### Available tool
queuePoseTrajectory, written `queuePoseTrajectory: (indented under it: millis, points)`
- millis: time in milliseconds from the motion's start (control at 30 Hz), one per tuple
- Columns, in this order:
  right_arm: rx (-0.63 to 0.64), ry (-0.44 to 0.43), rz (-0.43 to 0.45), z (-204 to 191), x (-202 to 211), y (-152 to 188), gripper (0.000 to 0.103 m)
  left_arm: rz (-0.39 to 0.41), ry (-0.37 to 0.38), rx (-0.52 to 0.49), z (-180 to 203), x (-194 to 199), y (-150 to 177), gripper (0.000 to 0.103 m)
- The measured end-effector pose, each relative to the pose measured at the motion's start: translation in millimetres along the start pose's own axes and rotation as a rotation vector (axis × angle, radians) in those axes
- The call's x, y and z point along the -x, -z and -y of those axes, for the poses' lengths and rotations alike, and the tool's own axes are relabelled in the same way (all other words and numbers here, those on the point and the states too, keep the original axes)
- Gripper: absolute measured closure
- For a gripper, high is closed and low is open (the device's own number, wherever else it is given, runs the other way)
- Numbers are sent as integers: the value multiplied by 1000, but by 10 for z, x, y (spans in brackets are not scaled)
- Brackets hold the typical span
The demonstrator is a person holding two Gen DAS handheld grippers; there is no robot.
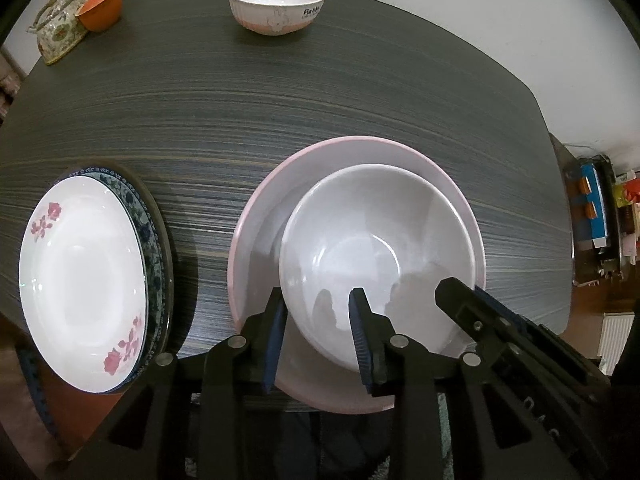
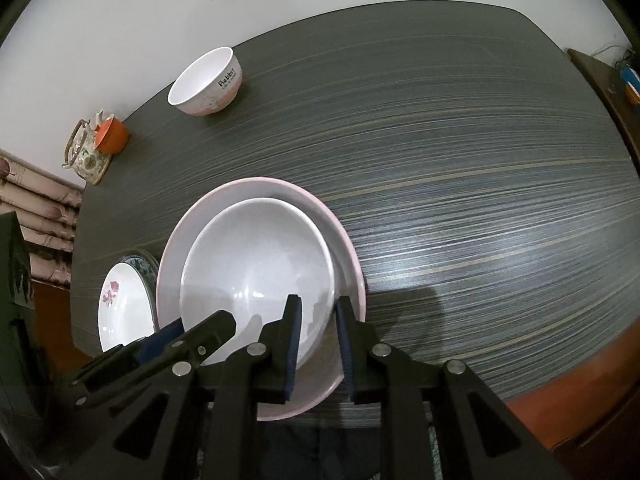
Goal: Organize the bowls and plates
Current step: 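Press the white bowl down into the pink bowl with both tools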
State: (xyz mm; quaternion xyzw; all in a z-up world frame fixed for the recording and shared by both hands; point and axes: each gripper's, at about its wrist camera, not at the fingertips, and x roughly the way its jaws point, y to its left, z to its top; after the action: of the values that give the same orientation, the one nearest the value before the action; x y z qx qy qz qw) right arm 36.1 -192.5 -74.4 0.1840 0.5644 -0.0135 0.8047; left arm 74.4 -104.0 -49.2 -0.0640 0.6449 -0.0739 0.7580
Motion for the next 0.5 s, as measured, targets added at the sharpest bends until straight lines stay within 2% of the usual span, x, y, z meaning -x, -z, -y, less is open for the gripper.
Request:
queuePoseTrajectory:
  millis: [500]
  points:
    - [-6,-7,-3,13,30,4,83,4,6,-4,15,23,5,73]
